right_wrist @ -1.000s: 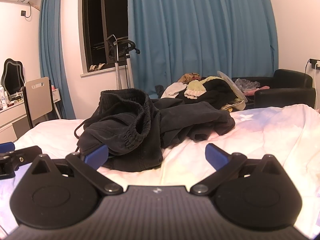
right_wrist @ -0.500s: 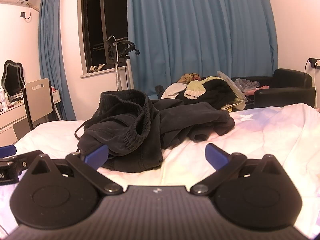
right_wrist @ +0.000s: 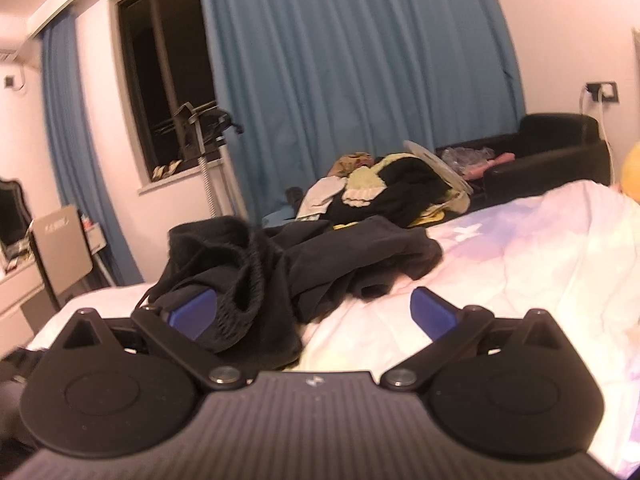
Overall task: Fold clothes
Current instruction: 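Grasp the waistband with the left gripper while the right gripper grasps a leg hem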
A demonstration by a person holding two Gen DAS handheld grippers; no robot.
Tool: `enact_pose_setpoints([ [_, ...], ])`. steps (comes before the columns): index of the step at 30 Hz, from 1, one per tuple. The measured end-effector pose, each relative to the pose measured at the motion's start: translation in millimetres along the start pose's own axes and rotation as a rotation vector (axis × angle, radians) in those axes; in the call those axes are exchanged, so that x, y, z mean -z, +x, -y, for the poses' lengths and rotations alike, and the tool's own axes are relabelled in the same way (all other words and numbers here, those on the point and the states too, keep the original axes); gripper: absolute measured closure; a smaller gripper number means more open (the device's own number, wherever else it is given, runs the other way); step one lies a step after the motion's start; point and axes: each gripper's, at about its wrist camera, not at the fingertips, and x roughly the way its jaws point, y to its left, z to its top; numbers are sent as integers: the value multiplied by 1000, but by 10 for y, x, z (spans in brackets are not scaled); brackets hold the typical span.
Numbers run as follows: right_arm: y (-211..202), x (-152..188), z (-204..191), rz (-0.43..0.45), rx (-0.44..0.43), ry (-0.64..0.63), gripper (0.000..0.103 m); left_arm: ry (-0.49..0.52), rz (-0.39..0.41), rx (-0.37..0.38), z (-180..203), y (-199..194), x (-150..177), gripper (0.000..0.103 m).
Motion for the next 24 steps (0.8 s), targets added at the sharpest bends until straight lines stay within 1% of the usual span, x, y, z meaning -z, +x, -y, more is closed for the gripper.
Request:
enact_pose_setpoints([
  [3,70,0,202,3,27,34,0,57,0,-19,230,378,3,3],
  [5,118,59,368,0,73,55,0,69,-4,-43,330,658,-3,5],
  [6,151,88,450,-9,95,68,0,75,-7,-61,355,789,-8,7],
  [8,243,132,600,-37,105,104,0,87,-13,-97,404,1051,-18,14],
  [9,290,153,656,-47,110,120,0,93,-17,-115,429,1182,-24,19],
  [10,334,181,693,-55,112,128,0,98,-20,-133,453,1313,-29,30],
  [11,368,202,714,-59,112,131,0,50,-16,-144,388,1378,-63,38],
  [12,403,223,735,-63,112,132,0,-13,-10,-152,299,1426,-104,48],
  [13,446,244,750,-67,110,129,0,-74,2,-156,205,1435,-149,63],
  [15,518,284,777,-79,113,126,0,-141,27,-172,35,1391,-253,68],
  [16,546,298,791,-83,116,131,0,-157,36,-170,-41,1341,-302,71],
  [20,638,336,803,-95,129,143,0,-210,58,-143,-401,1078,-522,76],
  [22,633,344,770,-95,128,127,0,-232,91,-152,-646,869,-657,78],
  [24,628,342,730,-91,127,111,0,-278,114,-177,-937,679,-798,78],
])
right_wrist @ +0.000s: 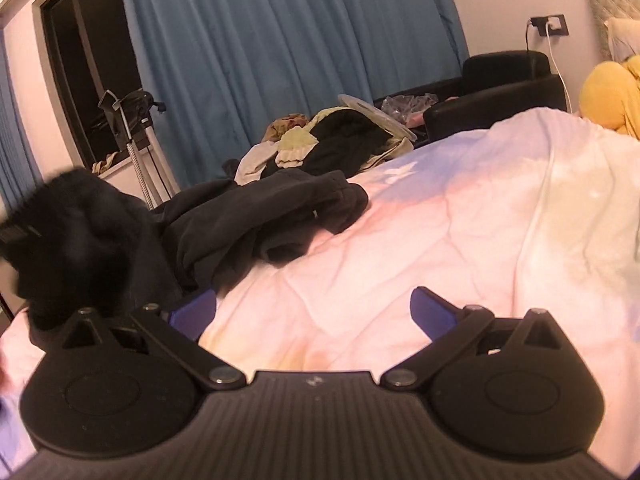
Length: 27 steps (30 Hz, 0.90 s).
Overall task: Fold clothes
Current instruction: 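Grasp the waistband with the left gripper while the right gripper grasps a leg hem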
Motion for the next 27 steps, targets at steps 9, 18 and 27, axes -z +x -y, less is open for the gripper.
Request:
enact_pose_setpoints([
  [9,18,42,-207,-5,5,-63,0,-182,22,-152,-1549,-492,-307,81],
  [18,227,169,-516,-55,-40,-136,0,-482,-222,-286,-2964,-696,876,79],
  [27,159,192,-656,-63,-171,-117,0,-519,-143,-175,-2753,-1364,688,21],
])
